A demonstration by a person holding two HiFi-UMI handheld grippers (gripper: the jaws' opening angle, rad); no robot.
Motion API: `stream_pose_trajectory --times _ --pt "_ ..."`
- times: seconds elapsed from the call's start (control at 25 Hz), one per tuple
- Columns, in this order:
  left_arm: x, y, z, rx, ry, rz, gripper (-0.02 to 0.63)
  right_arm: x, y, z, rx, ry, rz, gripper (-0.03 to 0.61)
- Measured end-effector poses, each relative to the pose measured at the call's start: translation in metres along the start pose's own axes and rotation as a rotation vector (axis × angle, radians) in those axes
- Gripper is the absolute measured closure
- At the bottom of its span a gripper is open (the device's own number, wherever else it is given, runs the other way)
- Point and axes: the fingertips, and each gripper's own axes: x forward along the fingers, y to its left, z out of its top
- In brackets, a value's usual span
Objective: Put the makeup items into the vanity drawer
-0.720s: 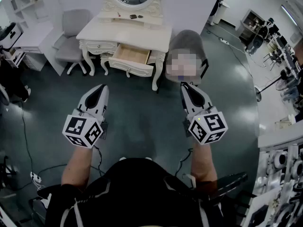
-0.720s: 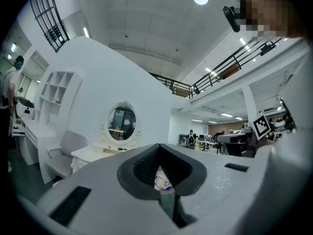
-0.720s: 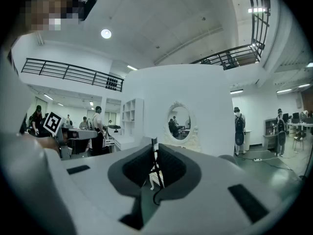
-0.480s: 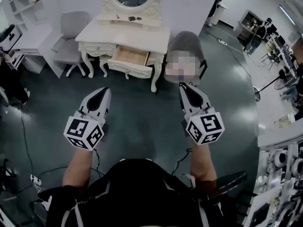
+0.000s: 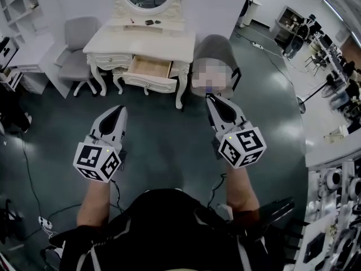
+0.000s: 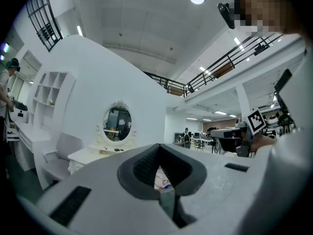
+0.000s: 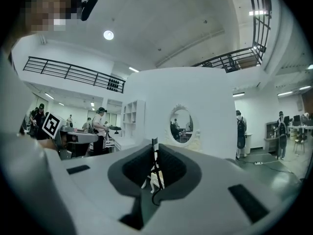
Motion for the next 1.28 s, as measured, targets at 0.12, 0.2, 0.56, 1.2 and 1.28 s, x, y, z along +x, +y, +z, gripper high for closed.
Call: stream_pose_trajectory --times 0.12,0.2,0.56,1.2,1.28 --pt "-0.004 0.006 0.009 -0.02 -0.043 -0.022 0.609 0.005 0.009 0.003 -0.01 0.004 -0.001 0.543" --pt "-0.006 0.011 0.014 -0.012 -0.064 -0.029 0.609 0.009 0.014 0.005 -0.012 0.005 -0.005 0.543" --pt "-0.013 0.035 0.006 -0.011 -0.057 -0.059 0.609 0.028 0.048 0.01 0.017 -0.01 0.004 0.543" --pt "-0.025 0.086 -0.007 0.004 -0.052 -0.024 0.609 0.07 0.07 -0.006 0.002 0.015 0.003 0.543" --pt "-0.021 0.089 -0.005 0.036 -0.056 -0.004 0.608 0.082 0.062 -0.008 0.008 0.016 0.015 0.543"
